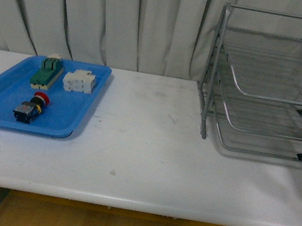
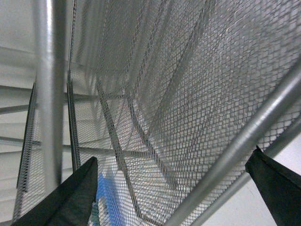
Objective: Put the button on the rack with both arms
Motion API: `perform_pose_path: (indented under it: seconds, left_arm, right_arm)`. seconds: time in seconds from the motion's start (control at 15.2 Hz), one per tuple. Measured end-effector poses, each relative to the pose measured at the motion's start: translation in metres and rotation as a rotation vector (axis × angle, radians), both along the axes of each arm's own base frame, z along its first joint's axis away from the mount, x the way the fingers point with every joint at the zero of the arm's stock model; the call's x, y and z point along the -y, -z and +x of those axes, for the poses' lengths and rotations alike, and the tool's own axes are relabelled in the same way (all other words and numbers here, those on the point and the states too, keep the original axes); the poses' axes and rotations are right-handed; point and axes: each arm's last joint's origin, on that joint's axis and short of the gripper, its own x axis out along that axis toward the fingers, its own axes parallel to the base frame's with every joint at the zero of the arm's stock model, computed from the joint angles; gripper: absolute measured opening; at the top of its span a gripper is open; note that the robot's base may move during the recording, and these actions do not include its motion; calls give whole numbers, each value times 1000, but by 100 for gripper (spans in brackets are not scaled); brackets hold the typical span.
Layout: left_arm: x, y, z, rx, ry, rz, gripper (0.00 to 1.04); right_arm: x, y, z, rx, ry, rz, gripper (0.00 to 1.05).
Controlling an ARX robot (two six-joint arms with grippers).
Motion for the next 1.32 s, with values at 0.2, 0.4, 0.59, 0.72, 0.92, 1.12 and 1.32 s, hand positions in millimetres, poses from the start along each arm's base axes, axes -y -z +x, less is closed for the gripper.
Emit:
perform_pose_path:
  seconds: [0.2, 0.4, 0.59, 0.72, 0.92, 1.12, 1.32]
  left_arm:
    - [0, 0, 0, 0, 0, 0, 98]
    - [0, 0, 0, 0, 0, 0, 98]
    - [0, 0, 0, 0, 0, 0, 98]
    - [0, 0, 0, 0, 0, 0, 98]
    - [0, 0, 0, 0, 0, 0, 98]
    - [0, 0, 0, 0, 0, 0, 98]
    - [0, 0, 0, 0, 0, 0, 98]
  right_arm:
    - [-10, 9, 21, 0, 16, 3, 65]
    - [-11, 15, 19, 8, 33, 8, 31]
    - [-13, 14, -7, 26, 56, 100, 5]
    - [-13, 0, -27, 77, 60, 105, 3]
    - [-15, 2, -72, 42, 44, 103, 3]
    - [-14, 4, -85, 23, 52, 110, 3]
    - [-7, 11, -82, -2, 53, 161, 3]
